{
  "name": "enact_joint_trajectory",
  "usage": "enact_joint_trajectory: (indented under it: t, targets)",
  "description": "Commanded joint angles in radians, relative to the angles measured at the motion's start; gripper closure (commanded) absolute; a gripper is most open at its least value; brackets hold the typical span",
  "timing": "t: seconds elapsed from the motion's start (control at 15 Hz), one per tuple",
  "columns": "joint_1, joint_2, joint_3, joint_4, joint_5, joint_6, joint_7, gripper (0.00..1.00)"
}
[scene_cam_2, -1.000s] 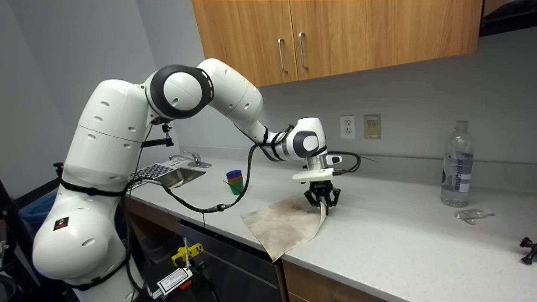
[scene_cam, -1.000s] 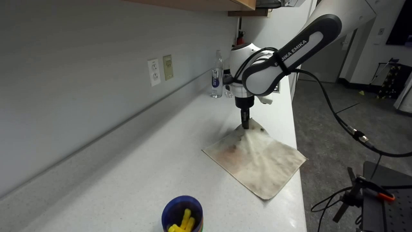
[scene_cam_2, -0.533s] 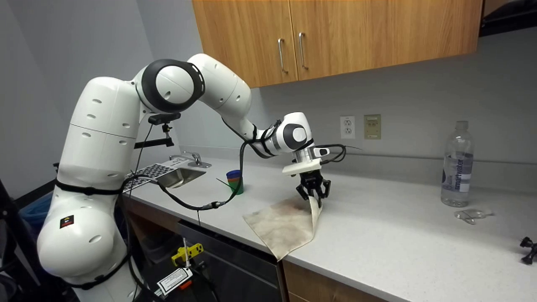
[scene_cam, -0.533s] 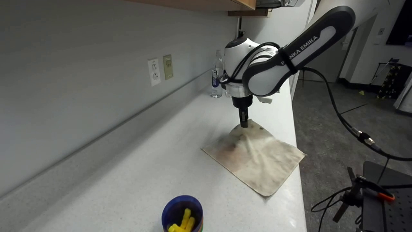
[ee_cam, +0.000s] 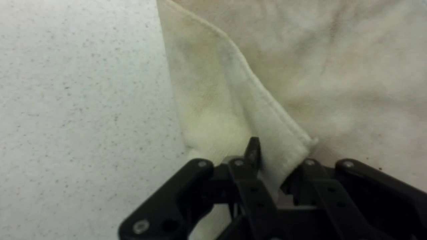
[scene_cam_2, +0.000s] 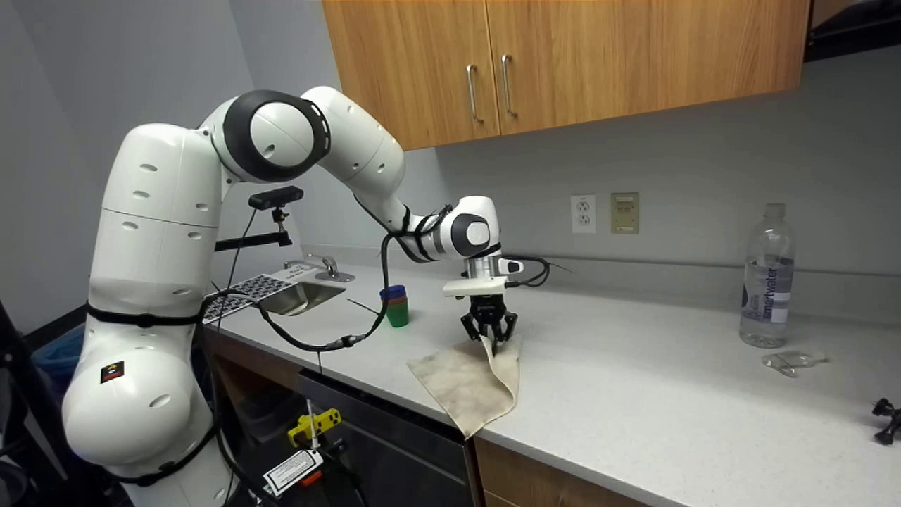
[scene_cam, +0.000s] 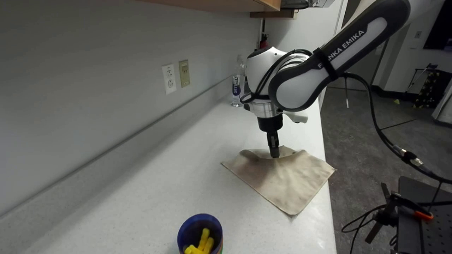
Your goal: Fold the white towel
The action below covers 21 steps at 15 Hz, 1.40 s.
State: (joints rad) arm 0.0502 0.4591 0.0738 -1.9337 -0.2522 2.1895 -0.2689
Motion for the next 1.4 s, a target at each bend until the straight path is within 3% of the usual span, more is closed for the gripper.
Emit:
enact_joint_trajectory:
  t: [0.0, 0.2, 0.6, 1.33]
  targets:
    - [-0.019, -0.043, 0.039, -0.052, 0.086, -0.007, -0.063, 0.97]
    - [-0.028, -0.023, 0.073, -0.057, 0.171, -0.002, -0.114, 0.97]
    - [-0.029, 0.004, 0.094, -0.063, 0.237, -0.020, -0.176, 0.97]
    - [0.011, -0.029, 0.099, -0.093, 0.183, -0.008, -0.161, 0.97]
